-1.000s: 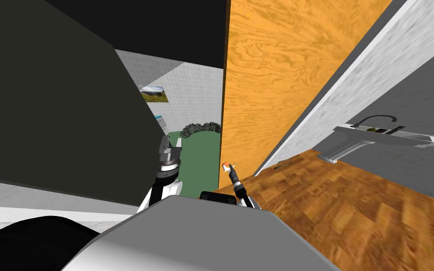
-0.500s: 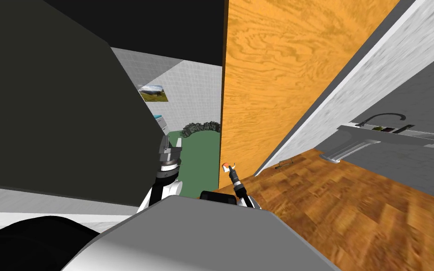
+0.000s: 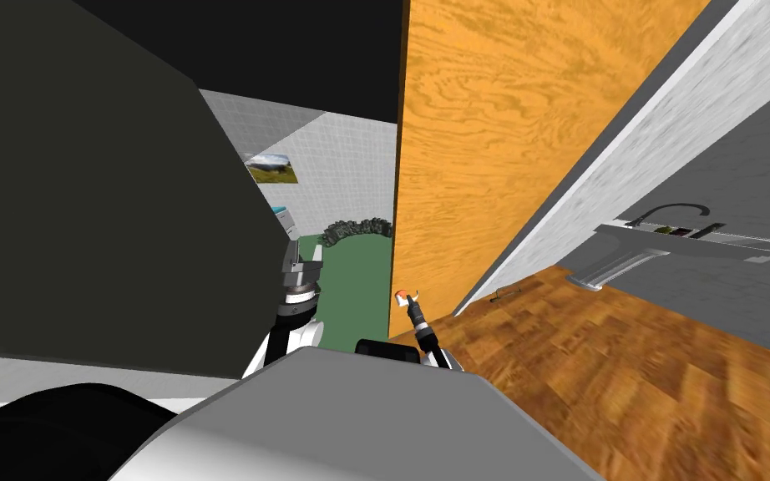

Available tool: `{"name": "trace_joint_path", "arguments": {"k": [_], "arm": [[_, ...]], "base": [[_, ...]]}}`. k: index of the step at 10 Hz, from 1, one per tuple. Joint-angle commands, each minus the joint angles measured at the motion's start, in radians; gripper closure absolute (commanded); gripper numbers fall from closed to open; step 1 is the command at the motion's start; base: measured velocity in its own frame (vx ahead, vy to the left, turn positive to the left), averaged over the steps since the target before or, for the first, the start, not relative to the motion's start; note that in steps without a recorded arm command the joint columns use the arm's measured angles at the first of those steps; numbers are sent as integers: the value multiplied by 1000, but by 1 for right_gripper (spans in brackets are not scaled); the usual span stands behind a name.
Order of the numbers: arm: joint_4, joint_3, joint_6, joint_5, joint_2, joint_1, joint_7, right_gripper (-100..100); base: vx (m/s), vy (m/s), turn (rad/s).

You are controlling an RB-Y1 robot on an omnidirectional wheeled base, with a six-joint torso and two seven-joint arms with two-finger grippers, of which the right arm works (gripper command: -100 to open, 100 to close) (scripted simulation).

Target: Push the door open

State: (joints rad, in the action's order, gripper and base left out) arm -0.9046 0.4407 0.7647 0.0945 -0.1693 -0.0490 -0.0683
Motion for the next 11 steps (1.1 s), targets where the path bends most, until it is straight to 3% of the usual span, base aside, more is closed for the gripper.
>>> {"name": "trace_joint_path", "arguments": {"k": [1, 11], "arm": [[-5, -21, 6, 5, 3, 9, 7, 100], [37, -127, 1, 31, 29, 36, 39, 100]], "base": [[143, 85, -24], [118, 93, -37]]}}
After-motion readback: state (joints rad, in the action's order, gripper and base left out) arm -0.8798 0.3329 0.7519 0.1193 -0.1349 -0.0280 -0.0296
